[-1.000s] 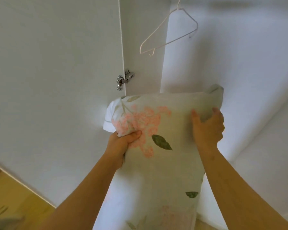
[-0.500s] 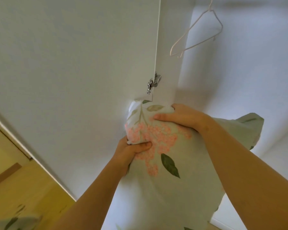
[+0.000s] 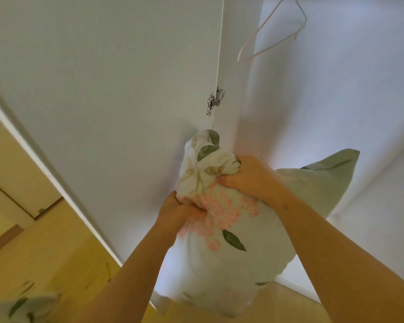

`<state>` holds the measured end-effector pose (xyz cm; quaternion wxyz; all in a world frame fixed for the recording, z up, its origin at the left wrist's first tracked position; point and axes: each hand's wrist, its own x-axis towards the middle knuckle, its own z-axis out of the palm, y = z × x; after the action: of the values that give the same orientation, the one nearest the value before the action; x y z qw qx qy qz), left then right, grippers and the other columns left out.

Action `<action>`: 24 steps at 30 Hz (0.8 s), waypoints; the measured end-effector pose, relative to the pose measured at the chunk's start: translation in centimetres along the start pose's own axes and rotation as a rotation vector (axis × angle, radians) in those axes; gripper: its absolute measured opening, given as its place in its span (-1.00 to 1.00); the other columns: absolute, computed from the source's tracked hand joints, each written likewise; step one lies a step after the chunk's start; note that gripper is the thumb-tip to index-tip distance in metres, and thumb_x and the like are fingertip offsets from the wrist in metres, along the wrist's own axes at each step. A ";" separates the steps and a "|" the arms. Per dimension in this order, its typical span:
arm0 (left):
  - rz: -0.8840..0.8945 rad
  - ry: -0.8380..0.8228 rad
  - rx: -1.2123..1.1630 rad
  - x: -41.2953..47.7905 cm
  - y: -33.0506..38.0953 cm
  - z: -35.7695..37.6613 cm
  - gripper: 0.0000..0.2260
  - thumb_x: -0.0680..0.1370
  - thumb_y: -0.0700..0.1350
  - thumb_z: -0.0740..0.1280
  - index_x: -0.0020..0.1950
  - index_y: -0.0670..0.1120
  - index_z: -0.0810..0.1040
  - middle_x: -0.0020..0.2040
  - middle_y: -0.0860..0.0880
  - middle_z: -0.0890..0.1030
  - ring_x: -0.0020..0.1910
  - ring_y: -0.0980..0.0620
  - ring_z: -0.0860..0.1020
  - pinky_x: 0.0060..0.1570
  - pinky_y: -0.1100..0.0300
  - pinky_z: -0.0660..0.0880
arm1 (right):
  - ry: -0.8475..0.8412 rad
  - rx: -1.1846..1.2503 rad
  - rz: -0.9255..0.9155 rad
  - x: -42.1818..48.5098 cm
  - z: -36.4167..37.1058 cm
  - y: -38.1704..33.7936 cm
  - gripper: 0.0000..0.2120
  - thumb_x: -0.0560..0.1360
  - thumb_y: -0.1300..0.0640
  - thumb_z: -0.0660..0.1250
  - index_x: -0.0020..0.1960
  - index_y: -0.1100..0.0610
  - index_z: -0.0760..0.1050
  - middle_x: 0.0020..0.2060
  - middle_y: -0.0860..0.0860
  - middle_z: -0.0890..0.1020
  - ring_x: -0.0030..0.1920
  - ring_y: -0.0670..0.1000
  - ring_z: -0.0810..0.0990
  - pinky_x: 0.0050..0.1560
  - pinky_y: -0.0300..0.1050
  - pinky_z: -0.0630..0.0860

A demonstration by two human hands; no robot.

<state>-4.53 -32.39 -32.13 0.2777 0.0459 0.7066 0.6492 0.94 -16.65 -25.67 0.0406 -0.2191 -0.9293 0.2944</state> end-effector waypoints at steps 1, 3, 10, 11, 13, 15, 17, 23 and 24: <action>-0.009 0.034 0.045 -0.3 -0.4 -0.3 -0.60 0.35 -0.37 0.41 0.10 -0.06 0.45 -0.14 0.03 0.55 -0.19 0.10 0.52 -0.39 0.28 0.45 | -0.002 -0.011 -0.009 -0.4 0.5 0.0 -0.56 0.24 -0.25 0.34 -0.05 0.04 0.57 -0.19 -0.01 0.66 -0.15 0.06 0.62 -0.02 0.09 0.58; 0.010 0.091 0.134 -0.9 -1.1 -0.8 -0.57 0.36 -0.34 0.40 0.16 -0.06 0.41 -0.09 0.02 0.53 -0.11 0.01 0.51 -0.25 0.20 0.46 | -0.009 -0.009 -0.020 -1.0 1.4 0.4 -0.50 0.15 -0.32 0.24 -0.10 0.02 0.55 -0.22 -0.03 0.66 -0.17 0.07 0.63 -0.03 0.11 0.58; 0.246 0.287 0.260 -6.0 -2.3 -2.6 -0.84 0.49 -0.14 0.36 0.04 0.02 0.50 -0.07 0.13 0.55 0.05 0.08 0.52 0.09 0.21 0.42 | 0.057 -0.075 -0.032 -5.9 4.8 0.0 -0.78 0.43 -0.14 0.26 -0.17 0.01 0.42 -0.25 -0.04 0.61 -0.14 0.11 0.59 0.07 0.08 0.48; 0.264 0.333 0.269 -6.7 -2.5 -2.9 -0.86 0.49 -0.15 0.35 0.04 -0.01 0.53 -0.08 0.12 0.56 0.01 0.09 0.53 0.05 0.24 0.42 | 0.059 -0.076 -0.045 -6.7 5.3 -0.3 -0.82 0.44 -0.12 0.26 -0.16 -0.01 0.41 -0.26 -0.05 0.59 -0.12 0.12 0.59 0.09 0.06 0.45; 0.307 0.452 0.288 -7.9 -3.0 -3.6 -0.86 0.51 -0.17 0.32 0.06 -0.07 0.57 -0.08 0.08 0.59 -0.07 0.11 0.55 -0.06 0.32 0.43 | 0.055 -0.072 -0.059 -7.9 6.2 -0.7 -0.85 0.46 -0.09 0.25 -0.12 -0.02 0.43 -0.21 -0.03 0.62 -0.08 0.12 0.59 0.12 0.05 0.40; 0.331 0.584 0.239 -9.2 -3.5 -4.6 -0.89 0.51 -0.20 0.31 -0.05 -0.03 0.59 -0.16 0.08 0.61 -0.15 0.14 0.57 -0.12 0.32 0.46 | 0.056 -0.059 -0.062 -8.8 6.8 -0.8 -0.87 0.46 -0.09 0.25 -0.15 -0.05 0.38 -0.18 -0.03 0.65 -0.06 0.12 0.58 0.14 0.04 0.35; 0.341 0.700 0.030 -10.4 -3.6 -5.5 -0.85 0.50 -0.24 0.31 -0.14 0.01 0.58 -0.23 0.07 0.62 -0.19 0.08 0.60 -0.12 0.18 0.51 | 0.050 -0.048 -0.062 -9.5 7.3 -0.9 -0.84 0.45 -0.09 0.27 -0.17 -0.05 0.33 -0.16 -0.02 0.65 -0.04 0.11 0.58 0.14 0.03 0.34; 0.332 0.689 -0.102 -10.6 -2.1 -7.5 -0.55 0.51 -0.19 0.32 0.37 0.01 0.29 0.24 0.08 0.37 0.17 0.10 0.38 0.15 0.12 0.35 | 0.025 -0.049 -0.065 -10.7 8.3 -1.2 -0.70 0.44 -0.10 0.27 0.03 0.09 0.48 -0.05 0.03 0.66 0.02 0.15 0.57 0.19 0.05 0.39; 0.332 0.579 -0.096 -10.4 -2.1 -7.4 -0.58 0.52 -0.21 0.31 0.33 0.01 0.31 0.24 0.06 0.38 0.15 0.12 0.40 0.15 0.12 0.34 | 0.025 -0.043 -0.061 -10.9 8.3 -1.1 -0.70 0.43 -0.11 0.27 0.02 0.09 0.48 -0.06 0.03 0.66 0.02 0.16 0.57 0.19 0.05 0.39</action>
<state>1.53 -43.74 -30.57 -0.0423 -0.0392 0.7078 0.7040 8.68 -26.54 -31.31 0.0566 -0.1952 -0.9411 0.2704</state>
